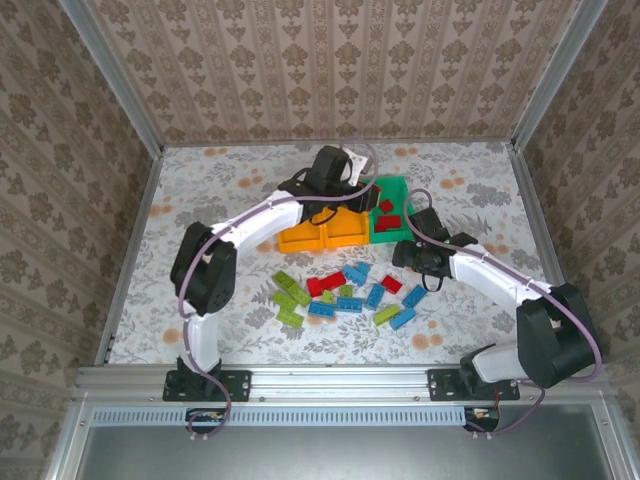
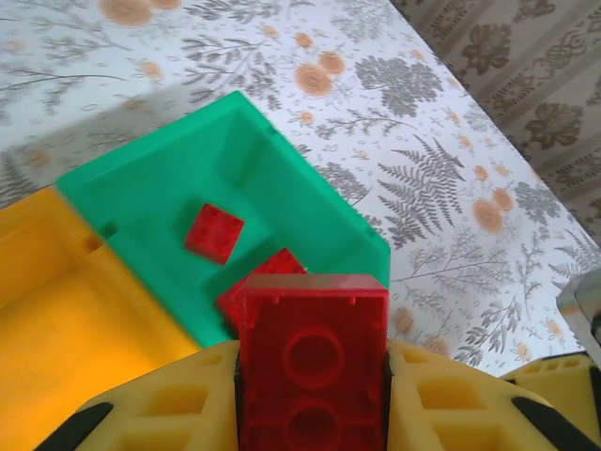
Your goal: Sort the legos into containers by color
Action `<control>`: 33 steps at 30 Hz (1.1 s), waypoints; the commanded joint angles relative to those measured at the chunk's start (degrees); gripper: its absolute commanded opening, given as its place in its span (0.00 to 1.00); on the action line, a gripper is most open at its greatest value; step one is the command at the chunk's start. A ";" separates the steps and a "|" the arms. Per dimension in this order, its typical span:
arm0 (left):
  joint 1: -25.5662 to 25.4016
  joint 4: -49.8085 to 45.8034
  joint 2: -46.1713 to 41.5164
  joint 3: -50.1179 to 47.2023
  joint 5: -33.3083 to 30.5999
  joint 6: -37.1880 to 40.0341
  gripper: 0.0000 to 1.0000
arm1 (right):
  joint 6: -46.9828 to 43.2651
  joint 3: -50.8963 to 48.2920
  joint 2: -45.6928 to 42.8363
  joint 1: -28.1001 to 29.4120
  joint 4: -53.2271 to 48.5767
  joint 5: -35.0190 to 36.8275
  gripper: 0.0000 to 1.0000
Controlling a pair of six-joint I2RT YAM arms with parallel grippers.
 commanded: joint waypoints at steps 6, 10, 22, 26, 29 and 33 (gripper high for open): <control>0.56 5.04 8.40 6.04 9.92 -8.64 0.32 | 0.08 -4.21 -4.42 0.21 0.61 -0.54 0.73; 0.75 9.39 10.75 6.51 11.17 -13.86 0.33 | 0.55 -4.70 -4.58 0.21 1.65 -1.98 0.73; 1.72 9.38 12.69 8.51 7.41 -18.74 0.65 | -10.24 -1.38 -1.42 4.08 -2.81 -7.58 0.69; 1.86 9.35 11.94 8.09 7.41 -18.43 0.74 | -15.76 2.22 0.79 5.68 -8.04 -7.91 0.69; 1.81 9.43 10.86 7.13 7.49 -17.98 0.83 | -23.25 5.58 3.46 6.63 -11.61 -8.12 0.69; 1.89 9.29 8.74 4.94 8.20 -16.49 1.00 | -34.32 7.53 5.60 6.97 -14.40 -7.50 0.69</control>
